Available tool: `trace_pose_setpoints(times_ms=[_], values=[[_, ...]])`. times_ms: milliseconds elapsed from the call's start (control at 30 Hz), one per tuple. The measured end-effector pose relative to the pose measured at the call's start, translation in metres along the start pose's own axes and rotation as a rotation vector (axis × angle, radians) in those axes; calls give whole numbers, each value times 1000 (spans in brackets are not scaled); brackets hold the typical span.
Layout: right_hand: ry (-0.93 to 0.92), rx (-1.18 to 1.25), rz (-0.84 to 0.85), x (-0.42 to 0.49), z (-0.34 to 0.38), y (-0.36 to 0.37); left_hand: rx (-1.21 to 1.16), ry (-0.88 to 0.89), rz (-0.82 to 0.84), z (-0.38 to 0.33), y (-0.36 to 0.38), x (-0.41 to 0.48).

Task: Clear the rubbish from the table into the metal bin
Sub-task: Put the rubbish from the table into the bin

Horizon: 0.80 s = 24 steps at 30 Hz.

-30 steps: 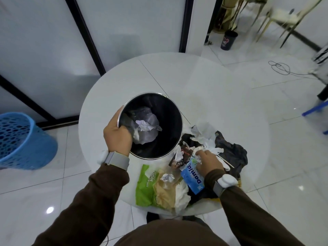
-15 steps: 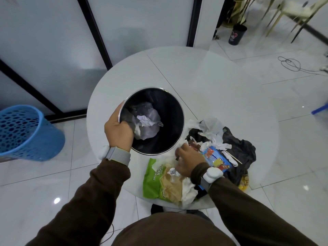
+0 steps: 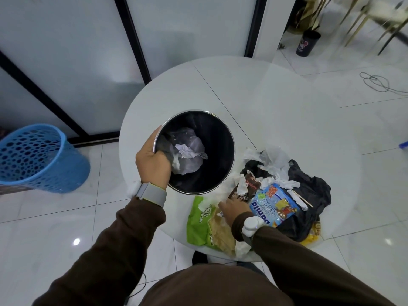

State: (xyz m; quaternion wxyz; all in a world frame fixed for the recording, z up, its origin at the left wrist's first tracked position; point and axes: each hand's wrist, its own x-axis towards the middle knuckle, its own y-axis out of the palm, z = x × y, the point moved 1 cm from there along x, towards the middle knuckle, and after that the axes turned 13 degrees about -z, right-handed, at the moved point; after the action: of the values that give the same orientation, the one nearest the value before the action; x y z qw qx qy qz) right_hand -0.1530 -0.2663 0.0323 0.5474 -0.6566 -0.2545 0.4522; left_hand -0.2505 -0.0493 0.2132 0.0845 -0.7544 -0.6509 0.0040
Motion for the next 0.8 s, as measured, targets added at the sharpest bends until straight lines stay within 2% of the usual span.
trace_pose_setpoints(times_ms=[100,200,433,500,567,667,800], values=[[11,58,-42,0,0,-4,5,10,7,0,-2,2],[76,187,-163,-1,-4,-18,13,20,21,1,-3,3],[331,458,-439,-4,-24,-73,15,19,14,-4,-4,3],[396,633,-597,-6,-29,-96,14,27,19,-6,-5,1],[390,793,-834,-8,-31,-126,17,38,22,-7,-5,0],[289,861,-1190,-13,-28,-179,3,31,21,-4,-6,1],[118,878,-1480,-19,-17,-234,-11,-11,5,-1,-8,2]])
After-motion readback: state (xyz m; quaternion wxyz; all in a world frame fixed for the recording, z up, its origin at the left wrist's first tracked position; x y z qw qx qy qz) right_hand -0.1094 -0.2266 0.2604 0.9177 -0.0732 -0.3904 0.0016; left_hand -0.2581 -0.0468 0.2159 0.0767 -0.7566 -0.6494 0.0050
